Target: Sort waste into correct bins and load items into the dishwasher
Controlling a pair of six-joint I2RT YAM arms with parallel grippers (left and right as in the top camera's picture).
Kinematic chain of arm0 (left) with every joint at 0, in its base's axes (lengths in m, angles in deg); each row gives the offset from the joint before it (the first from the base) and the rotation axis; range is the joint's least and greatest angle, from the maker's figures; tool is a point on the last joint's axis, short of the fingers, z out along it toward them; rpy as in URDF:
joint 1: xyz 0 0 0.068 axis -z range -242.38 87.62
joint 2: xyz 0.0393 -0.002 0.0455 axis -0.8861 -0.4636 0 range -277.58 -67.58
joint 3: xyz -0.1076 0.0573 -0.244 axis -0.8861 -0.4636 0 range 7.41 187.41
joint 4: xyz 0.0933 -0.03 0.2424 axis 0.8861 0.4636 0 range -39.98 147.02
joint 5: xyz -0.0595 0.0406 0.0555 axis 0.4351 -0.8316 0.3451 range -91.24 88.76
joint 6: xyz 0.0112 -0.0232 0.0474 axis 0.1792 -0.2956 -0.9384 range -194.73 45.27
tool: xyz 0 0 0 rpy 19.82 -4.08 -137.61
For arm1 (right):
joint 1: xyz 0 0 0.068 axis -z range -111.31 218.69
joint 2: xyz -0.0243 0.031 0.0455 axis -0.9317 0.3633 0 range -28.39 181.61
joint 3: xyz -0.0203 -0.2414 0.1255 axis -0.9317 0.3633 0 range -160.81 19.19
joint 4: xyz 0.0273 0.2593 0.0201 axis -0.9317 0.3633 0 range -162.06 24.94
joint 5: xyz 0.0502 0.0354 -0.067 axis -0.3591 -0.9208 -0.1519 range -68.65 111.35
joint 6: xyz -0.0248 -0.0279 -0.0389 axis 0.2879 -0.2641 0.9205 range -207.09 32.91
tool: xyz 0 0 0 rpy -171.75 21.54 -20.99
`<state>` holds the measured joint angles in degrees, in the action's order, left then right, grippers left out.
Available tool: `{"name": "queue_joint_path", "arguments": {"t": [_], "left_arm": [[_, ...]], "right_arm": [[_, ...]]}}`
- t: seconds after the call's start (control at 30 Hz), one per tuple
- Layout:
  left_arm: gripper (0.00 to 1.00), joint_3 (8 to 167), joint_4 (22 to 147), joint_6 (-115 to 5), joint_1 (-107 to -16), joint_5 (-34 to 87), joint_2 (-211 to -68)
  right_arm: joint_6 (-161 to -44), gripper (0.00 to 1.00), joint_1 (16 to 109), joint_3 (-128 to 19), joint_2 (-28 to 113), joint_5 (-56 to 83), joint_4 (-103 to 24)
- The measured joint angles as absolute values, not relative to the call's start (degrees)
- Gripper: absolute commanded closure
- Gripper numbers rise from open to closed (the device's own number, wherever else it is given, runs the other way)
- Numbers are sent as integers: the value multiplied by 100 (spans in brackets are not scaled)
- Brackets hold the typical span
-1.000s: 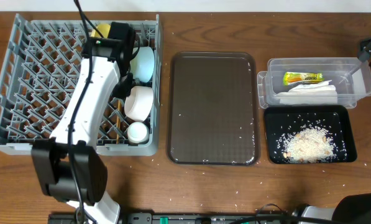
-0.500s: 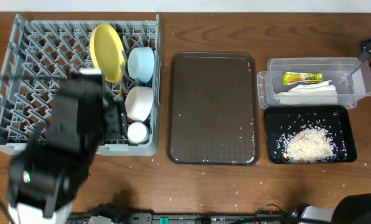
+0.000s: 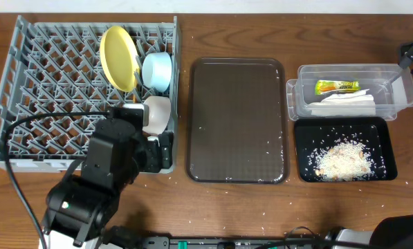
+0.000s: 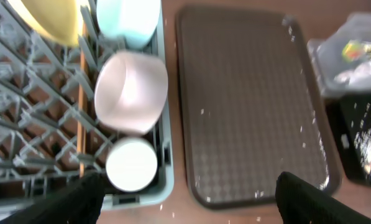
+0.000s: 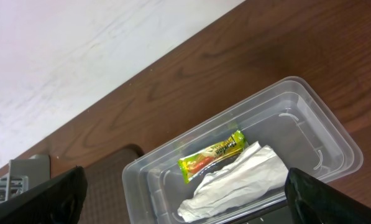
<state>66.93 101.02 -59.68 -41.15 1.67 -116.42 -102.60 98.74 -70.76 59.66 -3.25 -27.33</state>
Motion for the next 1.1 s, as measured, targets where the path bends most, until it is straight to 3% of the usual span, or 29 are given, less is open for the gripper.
{"name": "queue_joint_path", "arguments": {"t": [0.4, 0.6, 1.1], "left_arm": [[11, 6693, 9997, -5953, -4115, -31, -11954], [11, 6505, 9081, -5973, -4191, -224, -11895], [11, 3345, 6472, -5981, -6069, -117, -9565]], "right_arm": [[-10260, 1, 9874, -7076, 5966, -325, -2733], [-10260, 1, 9874, -7076, 5966, -327, -2733], [-10260, 1, 9874, -7076, 5966, -327, -2736]]}}
